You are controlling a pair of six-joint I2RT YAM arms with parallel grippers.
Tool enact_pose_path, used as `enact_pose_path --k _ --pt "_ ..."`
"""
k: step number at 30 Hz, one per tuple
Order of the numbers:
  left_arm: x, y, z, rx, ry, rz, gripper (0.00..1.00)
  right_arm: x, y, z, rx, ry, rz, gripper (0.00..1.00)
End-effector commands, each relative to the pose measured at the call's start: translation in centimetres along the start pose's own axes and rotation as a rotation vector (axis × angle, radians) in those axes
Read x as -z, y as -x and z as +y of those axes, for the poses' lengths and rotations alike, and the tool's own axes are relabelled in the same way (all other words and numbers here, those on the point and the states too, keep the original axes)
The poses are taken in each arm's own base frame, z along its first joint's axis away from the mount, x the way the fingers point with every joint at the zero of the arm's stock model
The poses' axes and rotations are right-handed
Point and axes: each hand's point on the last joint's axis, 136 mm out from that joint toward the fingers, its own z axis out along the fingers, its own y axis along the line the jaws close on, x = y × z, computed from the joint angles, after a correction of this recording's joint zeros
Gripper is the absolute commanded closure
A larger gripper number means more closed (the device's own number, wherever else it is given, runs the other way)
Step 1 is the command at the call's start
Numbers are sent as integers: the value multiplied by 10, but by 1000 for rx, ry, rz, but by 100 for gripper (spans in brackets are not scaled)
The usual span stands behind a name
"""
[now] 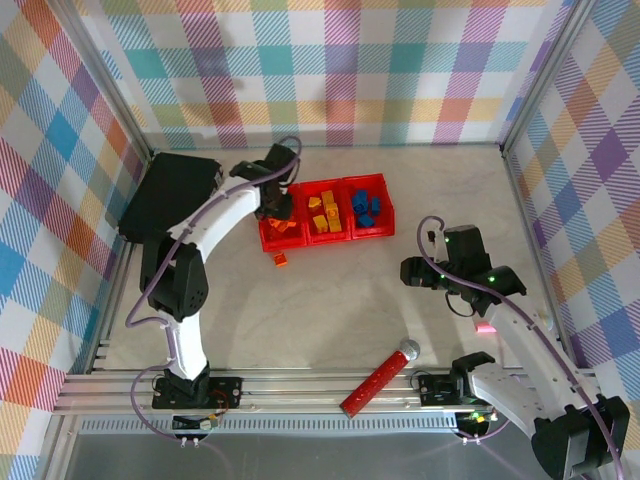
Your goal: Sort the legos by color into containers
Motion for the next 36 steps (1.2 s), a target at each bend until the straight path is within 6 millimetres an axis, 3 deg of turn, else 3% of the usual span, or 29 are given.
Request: enact_pose_path --k 1,9,18,30,36 --pt "14 28 7 115 -43 -88 85 1 4 3 3 22 -12 23" --pt "-12 38 -1 136 -90 -59 85 2 4 3 3 16 -13 23" --pt "-40 39 11 192 -42 -8 83 6 4 2 4 9 -19 23" --pt "-57 29 6 206 -70 27 53 10 1 -1 3 -2 -22 23" --pt "-38 33 10 228 -83 -53 39 10 1 -1 2 -4 -18 22"
